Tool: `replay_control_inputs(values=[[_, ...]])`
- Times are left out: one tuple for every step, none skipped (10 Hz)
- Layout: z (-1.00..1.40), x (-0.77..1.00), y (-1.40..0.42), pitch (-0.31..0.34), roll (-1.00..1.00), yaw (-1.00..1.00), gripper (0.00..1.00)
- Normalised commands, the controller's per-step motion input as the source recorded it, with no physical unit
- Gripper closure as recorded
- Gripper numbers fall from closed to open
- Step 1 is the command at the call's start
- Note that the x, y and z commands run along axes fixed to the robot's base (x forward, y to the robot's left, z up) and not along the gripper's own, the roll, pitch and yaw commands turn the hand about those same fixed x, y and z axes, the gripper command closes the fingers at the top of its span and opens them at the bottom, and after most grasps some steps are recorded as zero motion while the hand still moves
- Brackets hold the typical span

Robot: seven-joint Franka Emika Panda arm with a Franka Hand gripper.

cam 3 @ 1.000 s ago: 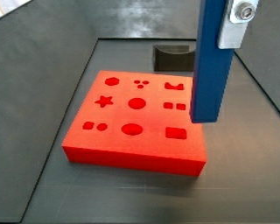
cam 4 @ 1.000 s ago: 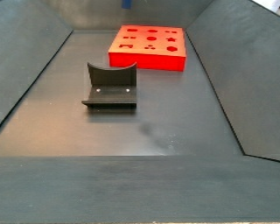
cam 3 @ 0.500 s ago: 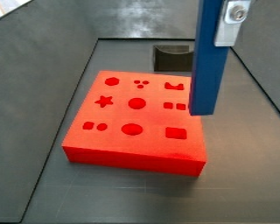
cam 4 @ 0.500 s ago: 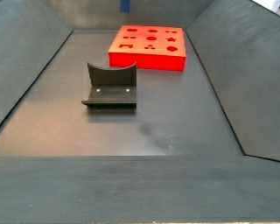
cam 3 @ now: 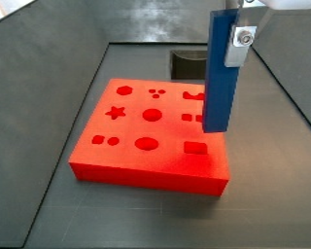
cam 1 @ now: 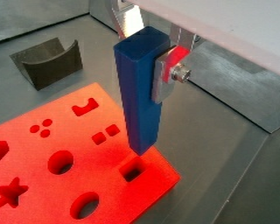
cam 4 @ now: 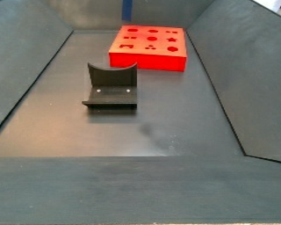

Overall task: Pick up the rectangle object. Move up. Move to above the board. Insert the rectangle object.
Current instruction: Insert the rectangle object.

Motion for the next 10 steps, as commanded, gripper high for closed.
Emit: replay_control_inputs(values=[[-0.16, -0.06, 0.0, 0.051, 0.0, -0.14, 1.0], [-0.02, -0.13, 0.11, 0.021, 0.0, -0.41, 1.0], [0.0, 0.0, -0.03, 0.0, 0.0, -0.07, 1.0], [-0.01, 0.0, -0.02, 0.019, 0.0, 0.0, 1.0], [-0.31, 0.29, -0.13, 0.383, -0.1, -0.23, 1.0], [-0.38, 0.36, -0.19, 0.384, 0.0, -0.19, 1.0], [-0.03, 0.08, 0.0, 0.077, 0.0, -0.03, 1.0], [0.0, -0.02, 0.0, -0.003, 0.01, 0.0, 1.0], [0.0, -0.12, 0.0, -0.043, 0.05, -0.06, 1.0], [0.0, -0.2, 0.0, -0.074, 0.08, -0.13, 1.0]])
